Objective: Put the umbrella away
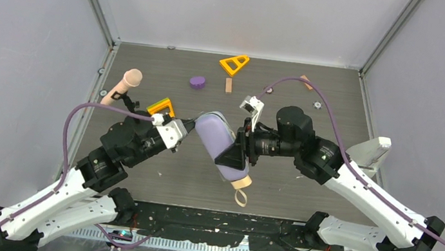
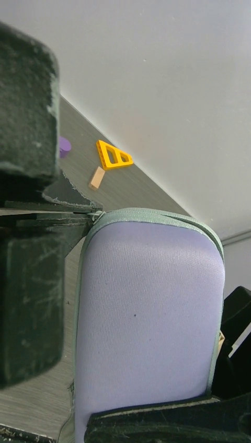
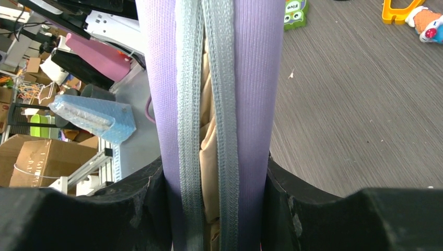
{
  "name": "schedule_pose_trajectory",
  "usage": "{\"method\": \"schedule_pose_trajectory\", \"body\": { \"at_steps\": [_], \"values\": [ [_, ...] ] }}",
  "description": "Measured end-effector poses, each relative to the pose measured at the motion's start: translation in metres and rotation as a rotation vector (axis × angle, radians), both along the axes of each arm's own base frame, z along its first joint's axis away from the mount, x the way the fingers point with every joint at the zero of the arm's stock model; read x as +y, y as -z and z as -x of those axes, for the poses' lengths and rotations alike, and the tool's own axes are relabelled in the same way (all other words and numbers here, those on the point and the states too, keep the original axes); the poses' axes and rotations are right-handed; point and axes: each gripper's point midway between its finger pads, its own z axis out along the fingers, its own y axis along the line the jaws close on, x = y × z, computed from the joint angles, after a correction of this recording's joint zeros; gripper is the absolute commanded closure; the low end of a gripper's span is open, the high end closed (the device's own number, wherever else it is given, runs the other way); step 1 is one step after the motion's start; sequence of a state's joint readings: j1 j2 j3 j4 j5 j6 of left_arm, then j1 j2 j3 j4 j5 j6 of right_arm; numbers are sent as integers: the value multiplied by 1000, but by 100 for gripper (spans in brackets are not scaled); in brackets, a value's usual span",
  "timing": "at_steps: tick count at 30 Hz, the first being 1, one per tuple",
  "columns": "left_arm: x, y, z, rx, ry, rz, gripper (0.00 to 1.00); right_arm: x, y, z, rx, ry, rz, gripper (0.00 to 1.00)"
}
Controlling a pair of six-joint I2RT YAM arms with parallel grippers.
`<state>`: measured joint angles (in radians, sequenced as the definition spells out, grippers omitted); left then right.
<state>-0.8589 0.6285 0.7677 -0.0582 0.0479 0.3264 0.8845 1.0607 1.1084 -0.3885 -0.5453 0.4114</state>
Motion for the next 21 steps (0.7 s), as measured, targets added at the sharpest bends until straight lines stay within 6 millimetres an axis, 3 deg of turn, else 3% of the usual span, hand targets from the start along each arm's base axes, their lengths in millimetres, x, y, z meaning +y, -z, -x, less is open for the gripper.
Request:
{"method": "schedule_pose_trajectory", "body": {
  "at_steps": [7, 21],
  "values": [
    [3, 12, 0, -29, -2, -84, 100, -2, 10, 0, -1, -28, 80, 94],
    [0, 61, 25, -46, 100, -329, 100, -12, 62, 25, 60, -177, 286, 94]
  ]
}}
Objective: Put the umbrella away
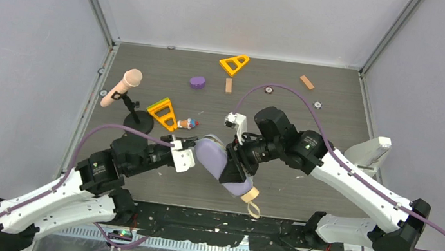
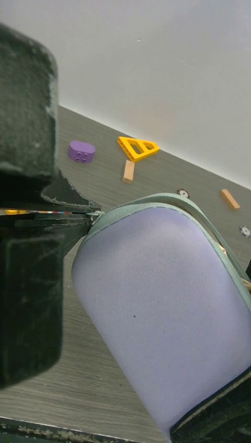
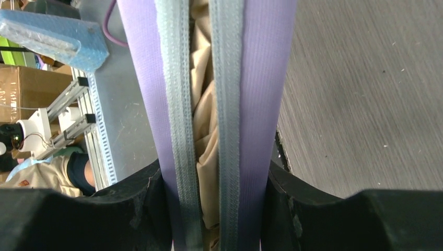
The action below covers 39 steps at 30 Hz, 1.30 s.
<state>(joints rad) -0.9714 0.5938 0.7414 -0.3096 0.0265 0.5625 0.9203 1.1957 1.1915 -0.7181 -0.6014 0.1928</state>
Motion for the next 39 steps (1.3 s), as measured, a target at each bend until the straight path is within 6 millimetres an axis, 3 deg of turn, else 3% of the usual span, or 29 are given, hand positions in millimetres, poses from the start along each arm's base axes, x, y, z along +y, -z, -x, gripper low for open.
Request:
{"method": "schedule_pose_trajectory", "body": {
  "at_steps": [9, 19, 28, 39],
  "values": [
    [-5, 24, 6, -60, 1, -172, 100, -4, 34, 15, 61, -56, 114, 94],
    [-4, 38, 17, -54, 57, -246, 100, 2, 51, 24, 89, -104, 137, 94],
    [2, 56, 29, -116, 122, -412, 100, 8, 72, 38, 140, -181, 176, 94],
    [-4, 67, 48, -235, 254, -647, 100, 15, 95, 57, 199, -276, 232, 94]
  ]
}}
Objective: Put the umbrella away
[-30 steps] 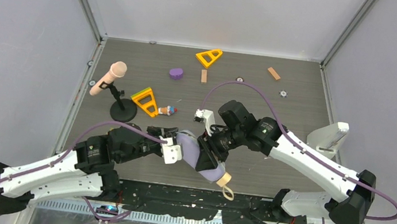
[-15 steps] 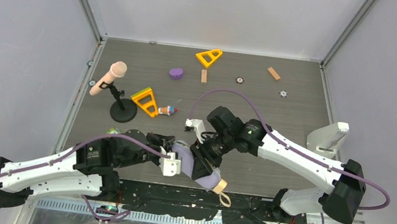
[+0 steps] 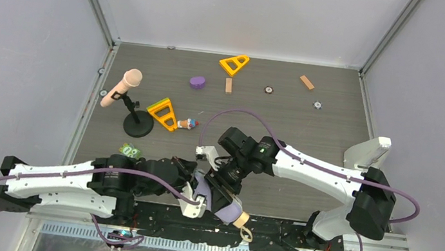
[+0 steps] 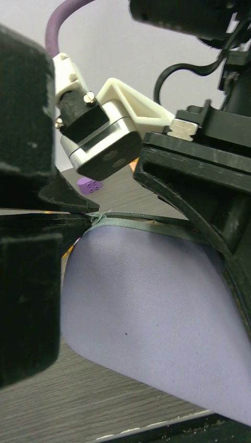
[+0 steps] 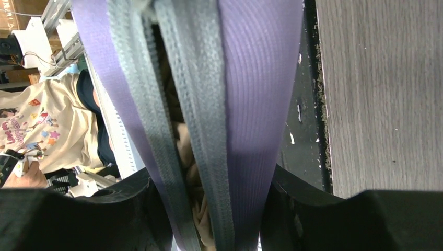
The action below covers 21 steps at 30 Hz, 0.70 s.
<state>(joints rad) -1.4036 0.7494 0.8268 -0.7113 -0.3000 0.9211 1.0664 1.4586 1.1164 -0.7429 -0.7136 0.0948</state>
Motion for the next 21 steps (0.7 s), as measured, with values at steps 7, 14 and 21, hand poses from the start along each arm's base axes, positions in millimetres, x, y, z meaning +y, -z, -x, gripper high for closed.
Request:
{"method": "schedule_pose_trajectory", "body": {
  "at_steps": [7, 14, 21],
  "values": [
    [-8, 2, 11, -38, 57, -57, 100, -3, 2, 5, 5, -15, 17, 94],
    [-10, -12, 7, -15, -22, 29, 25, -7, 3, -2, -42, 46, 19, 94],
    [12, -38, -2, 80, -183, 252, 0, -20, -2, -17, -97, 151, 20, 95]
  ]
}}
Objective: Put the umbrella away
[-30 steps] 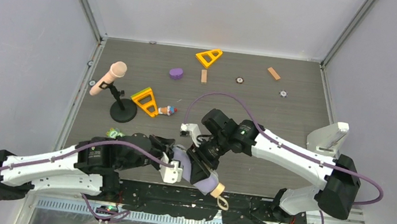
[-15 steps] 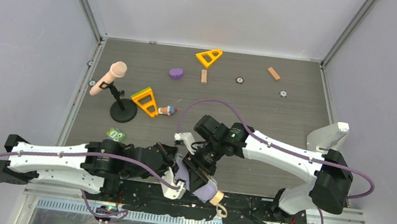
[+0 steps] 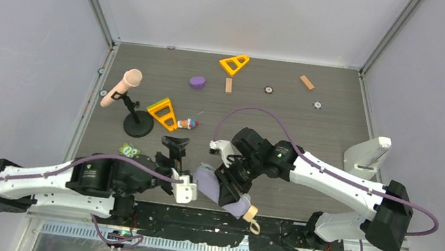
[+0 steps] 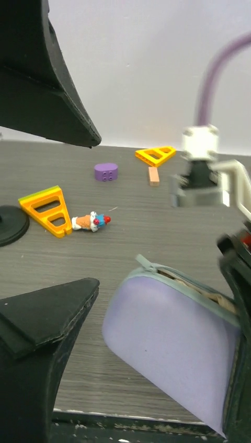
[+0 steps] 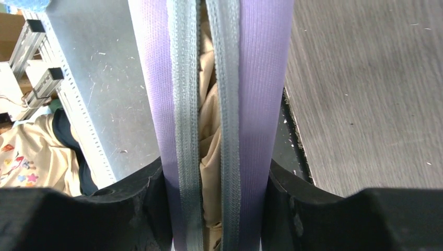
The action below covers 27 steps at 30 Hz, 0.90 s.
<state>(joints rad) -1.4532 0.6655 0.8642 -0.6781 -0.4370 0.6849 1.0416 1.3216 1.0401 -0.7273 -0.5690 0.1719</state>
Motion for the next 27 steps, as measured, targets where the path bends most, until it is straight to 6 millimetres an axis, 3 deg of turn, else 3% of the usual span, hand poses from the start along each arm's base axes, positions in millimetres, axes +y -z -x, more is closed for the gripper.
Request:
{"method": "schedule_pose_trajectory", "body": {
  "at_steps": [7, 10, 13, 19, 24, 27],
  "values": [
    [47, -24, -16, 143, -219, 285, 1, -10, -7, -28, -118, 89, -2, 94],
    [55, -27, -23, 280, -334, 404, 1, -13, -14, -46, -231, 123, -13, 94],
    [51, -41, -27, 460, -417, 555, 0, -12, -35, -73, -424, 149, -75, 94],
    [32, -93, -39, 777, -463, 940, 1, -9, -107, -125, -1001, 171, -300, 94],
    [18, -142, -47, 1034, -333, 1254, 2, -2, -136, -136, -1399, 65, -337, 94],
    [10, -159, -47, 1168, -256, 1327, 2, 9, -150, -136, -1594, -27, -318, 94]
  ]
}}
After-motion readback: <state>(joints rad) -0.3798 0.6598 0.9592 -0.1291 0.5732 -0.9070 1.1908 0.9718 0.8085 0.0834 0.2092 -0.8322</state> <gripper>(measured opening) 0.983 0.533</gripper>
